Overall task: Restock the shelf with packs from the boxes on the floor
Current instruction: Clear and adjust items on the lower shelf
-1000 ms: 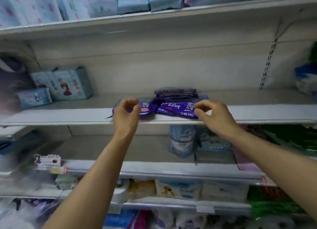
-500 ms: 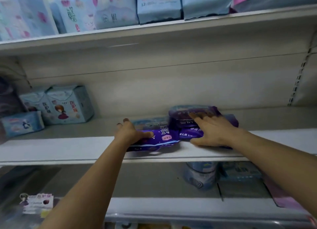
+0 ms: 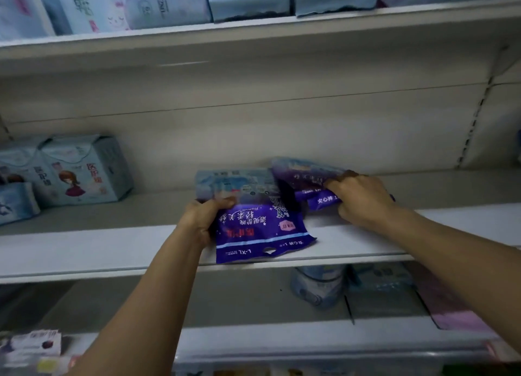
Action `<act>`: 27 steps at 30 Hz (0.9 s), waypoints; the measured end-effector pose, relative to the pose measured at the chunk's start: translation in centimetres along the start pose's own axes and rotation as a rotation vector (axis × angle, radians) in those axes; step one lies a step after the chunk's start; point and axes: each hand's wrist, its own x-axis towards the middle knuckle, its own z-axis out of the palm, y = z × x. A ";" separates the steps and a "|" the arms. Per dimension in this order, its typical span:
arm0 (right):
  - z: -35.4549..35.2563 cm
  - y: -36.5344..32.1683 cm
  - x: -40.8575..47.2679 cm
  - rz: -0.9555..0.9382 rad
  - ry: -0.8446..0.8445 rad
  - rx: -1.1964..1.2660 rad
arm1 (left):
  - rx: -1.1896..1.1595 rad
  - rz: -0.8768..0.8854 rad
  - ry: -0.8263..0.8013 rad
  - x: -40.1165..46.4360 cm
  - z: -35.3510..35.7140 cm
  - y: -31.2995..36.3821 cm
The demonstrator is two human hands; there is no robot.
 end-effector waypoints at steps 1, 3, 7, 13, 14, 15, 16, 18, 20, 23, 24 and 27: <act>0.0 0.7 -0.8 0.002 0.059 0.023 | -0.025 0.017 0.005 -0.5 0.5 -0.2; -0.3 2.0 -2.7 0.003 0.190 0.101 | -0.054 0.051 0.020 -2.1 1.8 -0.5; -1.3 4.1 -7.5 0.050 0.424 0.218 | -0.083 0.112 0.005 -6.8 5.2 -1.5; -3.8 6.3 -15.7 -0.082 0.433 0.249 | -0.102 0.150 -0.062 -14.8 11.5 -4.7; -4.1 6.8 -17.3 -0.109 0.404 0.252 | -0.091 0.152 -0.071 -16.3 12.6 -5.5; -4.5 7.3 -19.0 -0.131 0.389 0.257 | -0.083 0.151 -0.075 -17.9 13.7 -6.3; -4.7 7.7 -20.5 -0.151 0.380 0.267 | -0.082 0.147 -0.076 -19.2 14.5 -7.1; -5.0 8.5 -23.3 -0.168 0.378 0.310 | -0.097 0.132 -0.083 -21.2 15.9 -8.7; -4.9 9.1 -26.3 -0.161 0.385 0.353 | -0.108 0.103 -0.118 -23.2 17.1 -10.6; -3.7 9.6 -30.4 -0.157 0.350 0.414 | -0.092 0.067 -0.132 -25.6 18.6 -14.1; -3.0 9.6 -32.1 -0.158 0.316 0.424 | -0.082 0.051 -0.124 -26.4 19.1 -15.6; -0.8 9.8 -36.4 -0.177 0.215 0.431 | -0.056 -0.040 -0.107 -27.9 20.0 -20.2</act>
